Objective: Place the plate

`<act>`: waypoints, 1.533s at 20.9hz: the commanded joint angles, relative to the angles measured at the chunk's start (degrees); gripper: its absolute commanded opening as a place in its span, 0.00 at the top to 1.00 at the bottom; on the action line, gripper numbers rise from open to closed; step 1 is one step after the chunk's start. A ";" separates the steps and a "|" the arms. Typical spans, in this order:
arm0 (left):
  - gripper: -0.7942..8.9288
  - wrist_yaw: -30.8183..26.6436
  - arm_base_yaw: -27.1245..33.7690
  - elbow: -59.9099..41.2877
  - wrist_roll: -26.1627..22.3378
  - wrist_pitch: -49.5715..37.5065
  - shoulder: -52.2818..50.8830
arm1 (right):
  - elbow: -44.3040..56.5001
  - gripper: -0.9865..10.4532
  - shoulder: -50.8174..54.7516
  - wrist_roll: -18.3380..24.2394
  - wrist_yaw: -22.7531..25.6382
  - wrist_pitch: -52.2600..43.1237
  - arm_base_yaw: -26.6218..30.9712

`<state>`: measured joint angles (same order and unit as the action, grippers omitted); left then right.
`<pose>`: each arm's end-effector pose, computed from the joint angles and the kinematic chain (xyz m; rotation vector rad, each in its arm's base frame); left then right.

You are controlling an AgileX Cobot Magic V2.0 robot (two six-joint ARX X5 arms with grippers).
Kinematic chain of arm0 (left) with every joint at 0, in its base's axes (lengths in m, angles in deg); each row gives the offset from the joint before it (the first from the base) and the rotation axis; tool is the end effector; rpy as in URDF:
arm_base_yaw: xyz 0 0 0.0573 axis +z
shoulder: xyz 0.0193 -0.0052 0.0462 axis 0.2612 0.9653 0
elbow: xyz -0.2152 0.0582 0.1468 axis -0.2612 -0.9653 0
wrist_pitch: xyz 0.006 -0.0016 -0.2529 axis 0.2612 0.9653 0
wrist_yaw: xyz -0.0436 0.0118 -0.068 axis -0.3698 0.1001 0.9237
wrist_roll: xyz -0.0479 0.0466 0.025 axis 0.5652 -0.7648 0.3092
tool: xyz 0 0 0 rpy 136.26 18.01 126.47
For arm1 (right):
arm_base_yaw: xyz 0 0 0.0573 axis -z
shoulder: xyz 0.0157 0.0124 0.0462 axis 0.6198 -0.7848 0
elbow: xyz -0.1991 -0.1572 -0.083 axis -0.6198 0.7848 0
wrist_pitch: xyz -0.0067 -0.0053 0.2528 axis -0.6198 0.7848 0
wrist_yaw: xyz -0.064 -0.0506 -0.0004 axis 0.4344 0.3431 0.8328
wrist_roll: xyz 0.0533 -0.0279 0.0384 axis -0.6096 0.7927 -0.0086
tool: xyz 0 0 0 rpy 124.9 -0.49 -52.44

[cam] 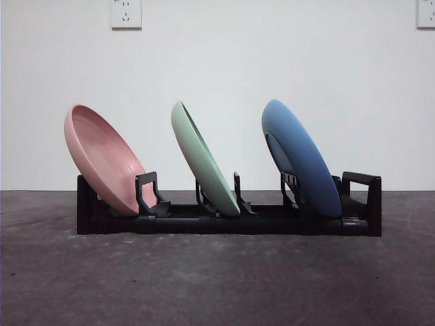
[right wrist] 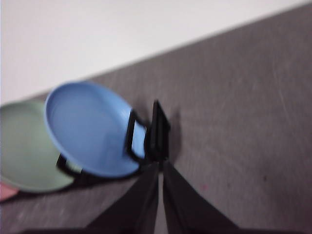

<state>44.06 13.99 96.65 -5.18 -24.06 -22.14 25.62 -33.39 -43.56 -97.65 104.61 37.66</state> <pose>0.0949 -0.0094 0.2519 -0.4445 0.2851 -0.0989 0.0913 0.0091 0.2751 0.4022 0.3274 0.0992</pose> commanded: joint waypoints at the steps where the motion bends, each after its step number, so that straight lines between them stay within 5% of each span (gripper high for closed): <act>1: 0.91 1.44 0.00 6.36 -2.29 7.04 4.28 | -6.54 0.90 -4.35 2.40 -2.25 5.42 0.02; 11: 0.91 4.02 0.00 19.54 -8.07 25.11 18.75 | -22.14 0.90 -20.17 8.85 -10.40 23.93 -0.02; 17: 0.91 17.62 -0.02 25.92 -18.49 31.82 30.51 | -24.83 0.90 -28.50 21.77 -13.11 26.53 -2.32; 19: 0.72 17.73 -0.13 26.01 -20.79 30.56 32.06 | -24.83 0.83 -30.49 25.00 -13.14 26.53 -3.45; 21: 0.45 17.73 -0.39 26.01 -21.97 30.56 32.48 | -24.83 0.73 -32.04 25.31 -13.16 26.10 -4.74; 26: 0.44 17.70 -0.79 26.01 -22.62 30.60 31.91 | -24.85 0.71 -33.62 23.43 -14.23 23.34 -8.17; 32: 0.44 17.70 -0.79 26.01 -22.64 30.64 31.76 | -24.90 0.71 -41.11 12.13 -20.13 13.84 -11.47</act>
<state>61.54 13.34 121.41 -27.06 6.81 9.36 1.80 -73.85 -27.97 -117.63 118.86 26.36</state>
